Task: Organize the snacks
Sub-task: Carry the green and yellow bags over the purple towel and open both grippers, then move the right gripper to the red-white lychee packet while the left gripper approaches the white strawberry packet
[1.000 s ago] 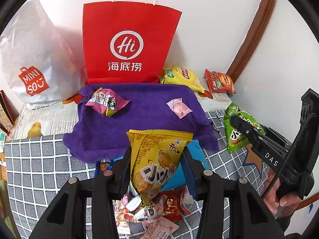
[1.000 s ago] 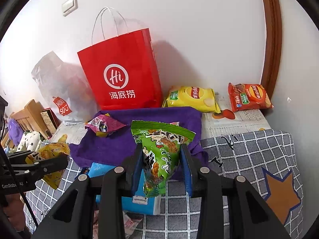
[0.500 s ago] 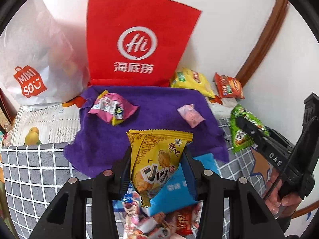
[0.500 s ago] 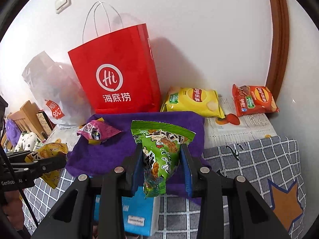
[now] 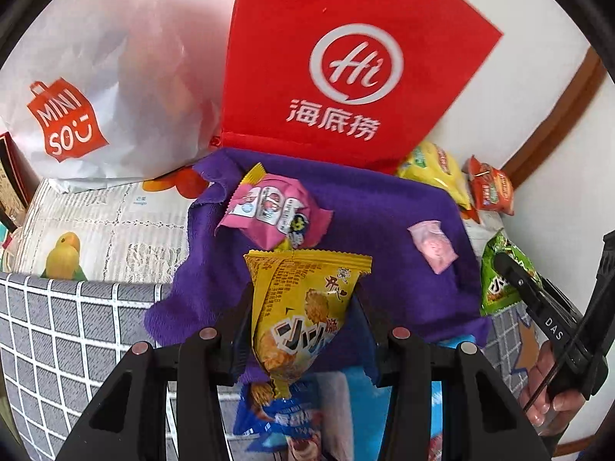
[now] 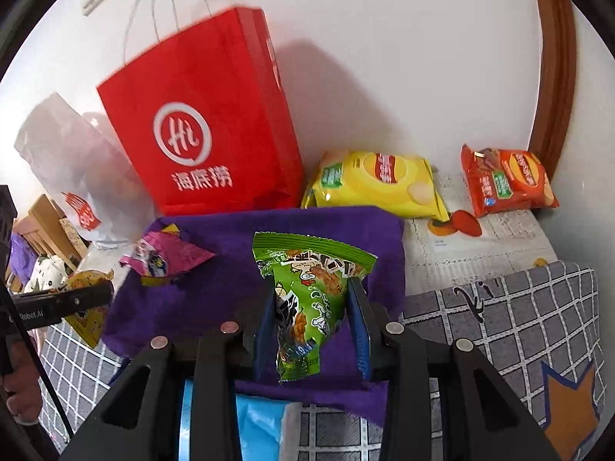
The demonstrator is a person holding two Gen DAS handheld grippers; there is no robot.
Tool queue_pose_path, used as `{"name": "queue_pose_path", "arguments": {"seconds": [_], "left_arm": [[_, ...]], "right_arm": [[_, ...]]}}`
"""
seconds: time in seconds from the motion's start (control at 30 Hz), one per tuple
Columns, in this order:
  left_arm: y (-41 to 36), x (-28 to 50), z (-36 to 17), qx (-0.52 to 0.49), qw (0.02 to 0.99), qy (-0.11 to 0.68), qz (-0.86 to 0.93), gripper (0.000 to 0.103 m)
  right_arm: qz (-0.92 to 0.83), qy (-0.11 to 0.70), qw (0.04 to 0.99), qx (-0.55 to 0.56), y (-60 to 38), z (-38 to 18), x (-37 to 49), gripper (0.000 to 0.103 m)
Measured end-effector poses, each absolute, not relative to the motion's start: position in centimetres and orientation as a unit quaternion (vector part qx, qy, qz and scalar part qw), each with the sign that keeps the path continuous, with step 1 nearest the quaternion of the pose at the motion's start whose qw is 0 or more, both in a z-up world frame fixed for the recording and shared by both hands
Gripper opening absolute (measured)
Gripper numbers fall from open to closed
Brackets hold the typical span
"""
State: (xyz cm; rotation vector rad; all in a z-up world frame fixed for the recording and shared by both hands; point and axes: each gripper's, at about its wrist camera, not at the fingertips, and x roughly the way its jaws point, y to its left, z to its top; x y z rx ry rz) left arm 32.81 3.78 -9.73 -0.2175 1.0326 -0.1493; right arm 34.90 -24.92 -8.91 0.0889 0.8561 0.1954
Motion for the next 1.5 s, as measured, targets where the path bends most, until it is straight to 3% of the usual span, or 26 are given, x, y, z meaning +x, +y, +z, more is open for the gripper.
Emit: {"name": "queue_pose_path", "arguments": {"seconds": [0.63,0.73,0.77,0.8,0.87,1.5], "left_arm": [[3.6,37.6,-14.8,-0.114,0.848,0.515,-0.050,0.044],[3.8,37.7,-14.7,-0.111,0.849,0.515,-0.047,0.053],[3.8,37.6,-14.6,-0.109,0.851,0.512,-0.043,0.065],[3.9,37.4,-14.4,-0.107,0.854,0.508,-0.040,0.071],[4.1,36.8,-13.6,-0.103,0.860,0.498,-0.037,0.072],[7.1,24.5,-7.1,-0.095,0.885,0.456,-0.016,0.072]], "right_arm": [[0.085,0.468,0.879,0.010,-23.9,-14.1,38.0,0.036],[0.084,0.468,0.879,-0.002,-23.7,-14.0,37.8,0.050],[0.084,0.464,0.882,-0.002,-23.7,-13.8,37.6,0.059],[0.084,0.457,0.885,0.000,-23.6,-13.5,37.3,0.067],[0.085,0.443,0.893,0.004,-23.6,-12.5,36.7,0.080],[0.073,0.389,0.917,0.044,-23.8,-5.8,24.7,0.085]]}}
